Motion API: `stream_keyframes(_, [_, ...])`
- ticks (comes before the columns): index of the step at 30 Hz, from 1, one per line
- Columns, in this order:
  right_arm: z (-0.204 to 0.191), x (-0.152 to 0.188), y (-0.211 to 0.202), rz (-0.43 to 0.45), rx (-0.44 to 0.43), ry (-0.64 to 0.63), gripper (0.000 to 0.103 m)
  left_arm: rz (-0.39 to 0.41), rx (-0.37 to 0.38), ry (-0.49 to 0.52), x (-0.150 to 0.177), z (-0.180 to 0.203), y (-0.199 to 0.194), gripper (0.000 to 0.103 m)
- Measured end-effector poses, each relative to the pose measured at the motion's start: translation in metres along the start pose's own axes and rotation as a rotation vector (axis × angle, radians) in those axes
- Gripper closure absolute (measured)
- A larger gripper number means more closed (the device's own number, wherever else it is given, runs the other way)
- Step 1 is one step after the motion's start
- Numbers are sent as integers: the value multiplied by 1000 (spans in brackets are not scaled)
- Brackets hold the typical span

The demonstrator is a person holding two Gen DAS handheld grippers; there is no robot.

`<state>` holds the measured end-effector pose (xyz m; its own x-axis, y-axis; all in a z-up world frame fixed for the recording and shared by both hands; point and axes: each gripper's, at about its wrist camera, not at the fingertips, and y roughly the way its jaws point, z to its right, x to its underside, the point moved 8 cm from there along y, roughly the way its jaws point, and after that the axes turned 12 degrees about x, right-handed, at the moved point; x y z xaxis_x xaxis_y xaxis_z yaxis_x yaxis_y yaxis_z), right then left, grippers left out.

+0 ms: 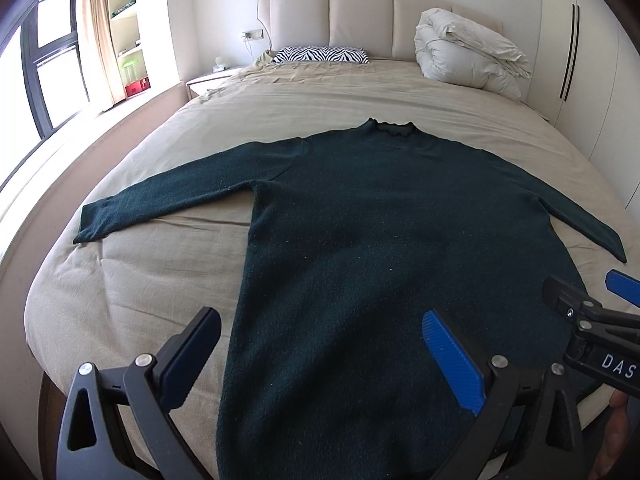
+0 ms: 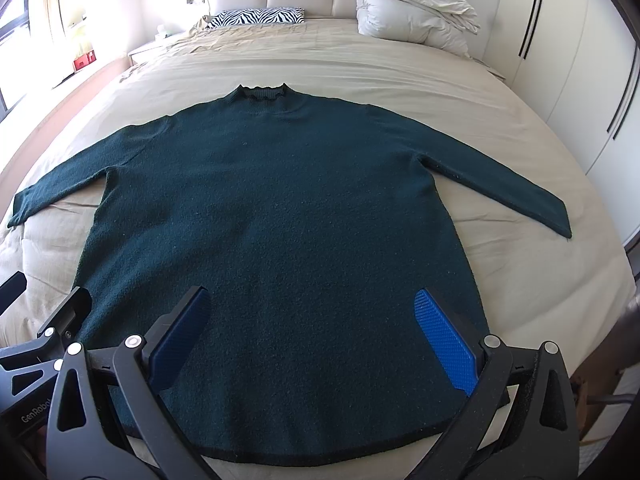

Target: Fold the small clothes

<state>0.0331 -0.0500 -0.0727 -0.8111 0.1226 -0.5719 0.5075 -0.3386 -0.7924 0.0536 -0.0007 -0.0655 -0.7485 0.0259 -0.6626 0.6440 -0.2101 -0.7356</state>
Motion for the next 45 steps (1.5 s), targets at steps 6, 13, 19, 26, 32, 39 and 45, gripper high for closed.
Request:
stream_keyframes(6, [-1, 1, 0, -1, -3, -3, 0, -1, 3, -4, 1, 0, 0, 0])
stream_keyframes(13, [-3, 2, 0, -4, -7, -8, 0, 0, 3, -5, 1, -1, 0, 0])
stream_keyframes(19, [-4, 1, -1, -4, -10, -12, 0, -2, 3, -7, 1, -1, -1, 0])
stream_keyframes(26, [-5, 1, -1, -5, -9, -12, 0, -2, 4, -7, 1, -1, -1, 0])
stream_keyframes(32, [-6, 2, -2, -6, -9, -13, 0, -2, 4, -9, 1, -1, -1, 0])
stream_keyframes(39, [-7, 2, -2, -6, -8, -14, 0, -5, 6, -13, 1, -3, -1, 0])
stream_keyframes(45, [-8, 3, -2, -8, -9, -15, 0, -5, 8, -15, 1, -3, -1, 0])
